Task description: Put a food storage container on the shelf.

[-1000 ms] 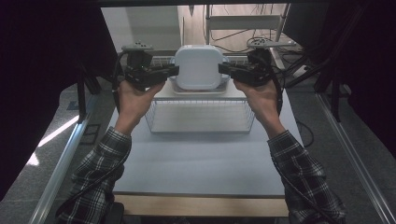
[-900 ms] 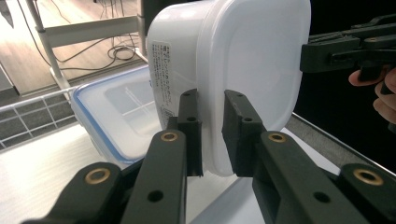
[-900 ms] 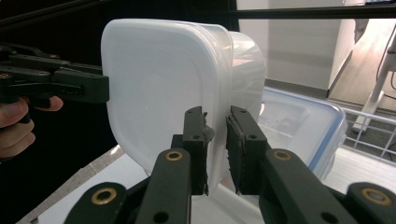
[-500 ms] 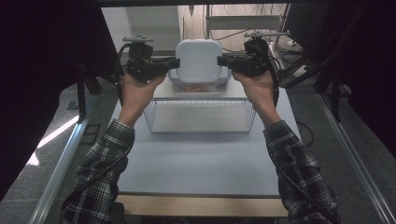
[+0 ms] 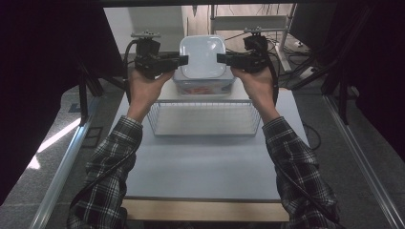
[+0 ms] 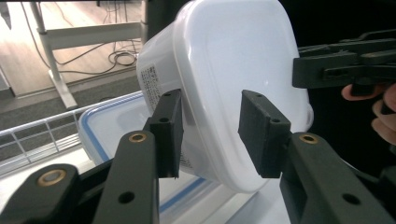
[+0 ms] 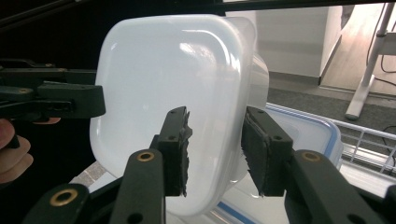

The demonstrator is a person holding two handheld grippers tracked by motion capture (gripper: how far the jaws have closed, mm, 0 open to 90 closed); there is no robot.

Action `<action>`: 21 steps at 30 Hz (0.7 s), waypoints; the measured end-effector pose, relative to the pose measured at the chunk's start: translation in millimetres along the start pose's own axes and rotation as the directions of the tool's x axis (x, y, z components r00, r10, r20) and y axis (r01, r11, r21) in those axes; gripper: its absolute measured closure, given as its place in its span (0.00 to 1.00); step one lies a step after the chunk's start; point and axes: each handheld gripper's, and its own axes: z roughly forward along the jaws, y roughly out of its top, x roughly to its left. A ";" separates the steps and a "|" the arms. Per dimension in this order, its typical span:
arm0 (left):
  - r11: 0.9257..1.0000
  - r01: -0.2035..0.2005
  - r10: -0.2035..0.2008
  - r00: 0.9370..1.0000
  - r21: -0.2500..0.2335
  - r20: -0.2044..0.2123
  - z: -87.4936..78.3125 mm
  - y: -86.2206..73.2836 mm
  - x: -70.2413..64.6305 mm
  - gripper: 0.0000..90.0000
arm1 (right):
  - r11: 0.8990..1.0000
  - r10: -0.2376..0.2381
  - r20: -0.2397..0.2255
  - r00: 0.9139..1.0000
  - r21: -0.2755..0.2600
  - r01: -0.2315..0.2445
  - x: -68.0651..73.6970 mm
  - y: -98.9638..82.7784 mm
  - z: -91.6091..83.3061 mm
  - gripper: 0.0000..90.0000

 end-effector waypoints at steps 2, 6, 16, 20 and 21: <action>1.000 0.006 -0.006 1.000 0.002 -0.003 2.7 -0.1 1.7 0.67 | 1.000 0.005 0.006 1.000 0.000 -0.005 -0.8 0.2 1.9 0.66; 1.000 0.025 -0.026 1.000 0.006 0.008 5.7 1.6 6.0 0.67 | 1.000 0.023 0.004 1.000 -0.002 -0.023 -3.3 0.6 4.2 0.66; 0.999 0.031 -0.031 0.999 0.011 -0.016 15.8 3.9 7.0 0.53 | 0.998 0.066 0.004 0.998 0.004 -0.066 -6.9 2.5 9.8 0.63; 0.999 0.036 -0.036 0.999 0.005 -0.031 19.4 5.6 8.5 0.49 | 0.997 0.079 0.013 0.997 0.003 -0.079 -8.5 3.6 11.5 0.60; 0.999 0.043 -0.042 0.998 0.004 -0.038 20.2 6.1 9.3 0.47 | 0.997 0.078 0.019 0.997 0.000 -0.078 -8.6 3.8 11.9 0.59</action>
